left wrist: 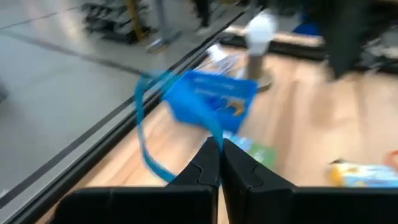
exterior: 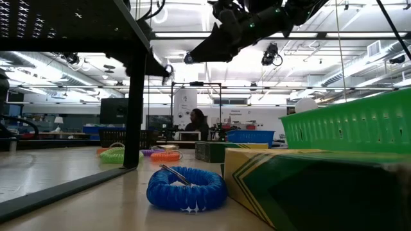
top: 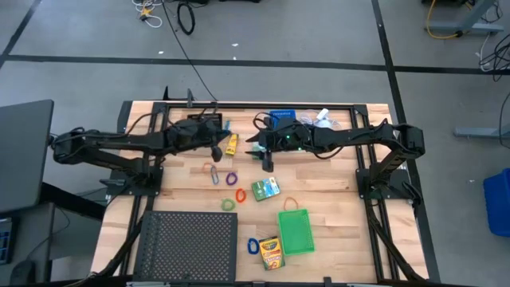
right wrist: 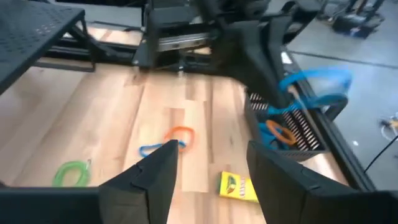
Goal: Pick & Place Office Desk Supplies
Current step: Put the right blue rubber band into the black bin
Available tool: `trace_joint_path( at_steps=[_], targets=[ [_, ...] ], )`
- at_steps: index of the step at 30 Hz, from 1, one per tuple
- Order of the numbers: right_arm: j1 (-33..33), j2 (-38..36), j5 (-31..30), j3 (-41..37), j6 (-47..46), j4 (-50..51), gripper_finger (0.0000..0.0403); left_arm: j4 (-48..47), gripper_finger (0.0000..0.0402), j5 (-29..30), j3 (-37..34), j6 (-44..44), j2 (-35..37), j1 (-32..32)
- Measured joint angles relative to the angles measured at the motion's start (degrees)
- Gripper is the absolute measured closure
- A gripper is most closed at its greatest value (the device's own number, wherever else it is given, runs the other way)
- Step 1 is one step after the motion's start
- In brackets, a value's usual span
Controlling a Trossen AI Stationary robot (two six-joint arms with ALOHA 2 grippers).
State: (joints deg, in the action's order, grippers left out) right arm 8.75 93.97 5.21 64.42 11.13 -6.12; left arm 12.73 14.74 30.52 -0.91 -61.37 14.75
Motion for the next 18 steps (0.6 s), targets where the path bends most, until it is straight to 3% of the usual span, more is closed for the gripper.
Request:
trace_joint_path(
  at_steps=[9, 16, 18],
  targets=[
    [-2.2, 0.0, 0.4, 0.0, 0.0, 3.4, 0.0215, -14.0, 0.0398, 3.8, 0.0, -2.8, 4.3, 6.8],
    [-2.6, 0.0, 0.4, 0.0, 0.1, 3.5, 0.0218, -19.1, 0.0398, 2.9, 0.0, -4.6, 3.3, 13.1],
    [-2.6, 0.0, 0.4, 0.0, 0.3, 3.5, 0.0218, -19.6, 0.0398, -0.2, 0.0, -4.7, 2.9, 14.9]
  ],
)
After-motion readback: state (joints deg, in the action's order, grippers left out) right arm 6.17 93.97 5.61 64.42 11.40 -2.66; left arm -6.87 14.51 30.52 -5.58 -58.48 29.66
